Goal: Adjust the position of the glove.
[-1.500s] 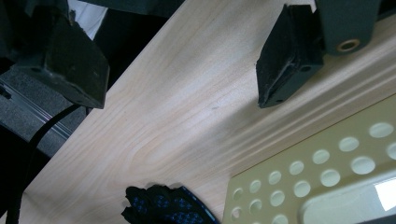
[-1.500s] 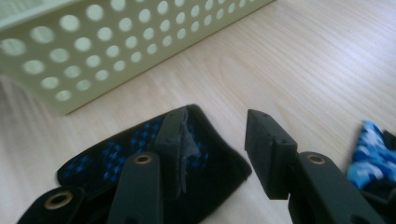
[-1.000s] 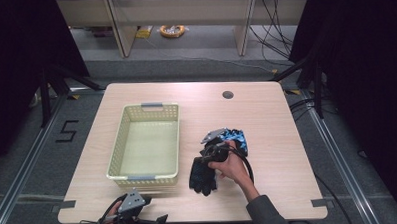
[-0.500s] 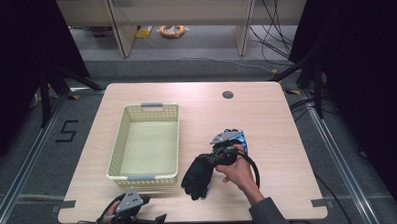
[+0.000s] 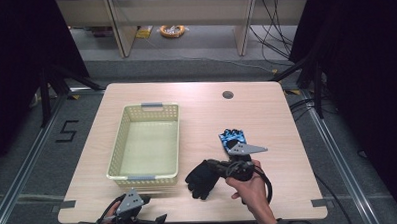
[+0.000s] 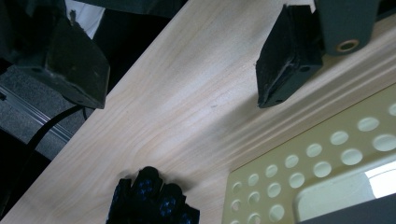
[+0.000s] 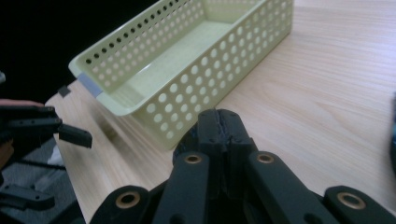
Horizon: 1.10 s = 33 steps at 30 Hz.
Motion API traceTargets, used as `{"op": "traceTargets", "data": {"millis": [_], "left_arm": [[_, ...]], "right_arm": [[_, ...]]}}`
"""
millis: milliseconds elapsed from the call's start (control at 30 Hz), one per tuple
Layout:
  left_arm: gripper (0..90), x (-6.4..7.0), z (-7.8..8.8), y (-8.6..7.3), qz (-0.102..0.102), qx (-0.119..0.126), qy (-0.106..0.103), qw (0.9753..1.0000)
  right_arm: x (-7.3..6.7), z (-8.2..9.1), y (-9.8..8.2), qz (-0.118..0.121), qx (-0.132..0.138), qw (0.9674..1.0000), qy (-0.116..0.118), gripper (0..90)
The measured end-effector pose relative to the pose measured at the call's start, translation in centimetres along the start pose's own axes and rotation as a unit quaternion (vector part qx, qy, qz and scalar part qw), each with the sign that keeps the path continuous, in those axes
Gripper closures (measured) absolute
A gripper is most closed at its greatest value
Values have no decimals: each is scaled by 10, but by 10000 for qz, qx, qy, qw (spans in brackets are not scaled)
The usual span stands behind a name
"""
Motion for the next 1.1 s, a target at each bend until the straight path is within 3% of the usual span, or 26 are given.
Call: {"op": "traceTargets", "data": {"millis": [33,67,100,133,167,200,233,300,333,367,400,467,533,567,600,633,667,700,733,767,800,833,867,900,967,1100], "left_arm": [[172,1,-1,0,89,-14,-12,10000],[172,2,0,0,38,-96,-49,9999],[174,5,-1,0,58,-54,-104,9999],[178,6,-1,0,-51,-44,-67,10000],[180,8,-3,1,-108,6,-63,9999],[182,11,-6,1,-100,67,-62,9999],[186,12,-6,2,-176,-64,-111,9998],[198,16,-10,3,-290,-80,-103,9995],[203,16,-10,3,-290,-80,-103,9995],[203,19,-12,4,-244,-98,-112,9996],[214,22,-16,5,-237,-68,-135,9996],[217,29,-23,11,-394,-113,-190,9990],[219,32,-26,13,-427,-115,-199,9988],[223,33,-28,16,-554,-204,-202,9981],[227,36,-32,19,-620,-215,-230,9976],[230,41,-38,23,-513,-92,-288,9982],[234,41,-38,23,-513,-92,-288,9982],[240,41,-41,26,-555,-115,-283,9980],[240,40,-42,28,-649,-175,-284,9973],[242,42,-45,31,-593,-177,-315,9976],[245,41,-45,34,-806,-285,-299,9959],[246,43,-49,34,-705,-66,-259,9972],[246,43,-49,35,-685,-206,-278,9970],[246,43,-50,36,-807,-178,-277,9962],[246,44,-51,35,-681,-179,-318,9970],[245,45,-52,34,-668,-145,-325,9971]], "right_arm": [[-1,3,-3,-237,59,9997,-8,889],[4,5,-4,-130,103,9999,-25,888],[3,8,-7,-323,156,9994,-23,888],[8,10,-9,-199,226,9995,-101,888],[8,12,-12,-415,234,9988,-109,888],[13,12,-16,-380,309,9985,-248,888],[14,12,-21,-593,220,9977,-233,887],[21,10,-31,-680,236,9967,-380,887],[23,11,-34,-810,102,9959,-394,887],[23,11,-34,-810,102,9959,-394,887],[26,10,-41,-989,136,9942,-387,887],[31,9,-44,-901,135,9942,-563,886],[33,9,-45,-864,142,9946,-558,886],[34,10,-45,-891,89,9942,-588,886],[35,9,-46,-924,128,9940,-575,886],[37,8,-49,-985,121,9932,-607,886],[37,8,-49,-985,121,9932,-607,886],[35,7,-52,-1235,84,9902,-639,885],[35,7,-52,-1235,84,9902,-639,885],[36,7,-53,-1270,7,9897,-657,884],[38,6,-56,-1331,-11,9885,-712,883],[39,6,-60,-1408,-33,9872,-746,881],[39,6,-60,-1408,-33,9872,-746,881],[43,6,-63,-1252,-47,9887,-820,878],[45,4,-67,-1328,-50,9875,-852,868],[45,2,-70,-1329,-186,9861,-982,806]]}}
Point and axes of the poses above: each handheld gripper's, and its own axes: z roughly backward along the jaws, y roughly out of its top, x roughly to its right, the point moved 1 cm from there along -z, roughly forward along the jaws, and after that the axes turned 7 degrees about -x, right-handed, at the moved point
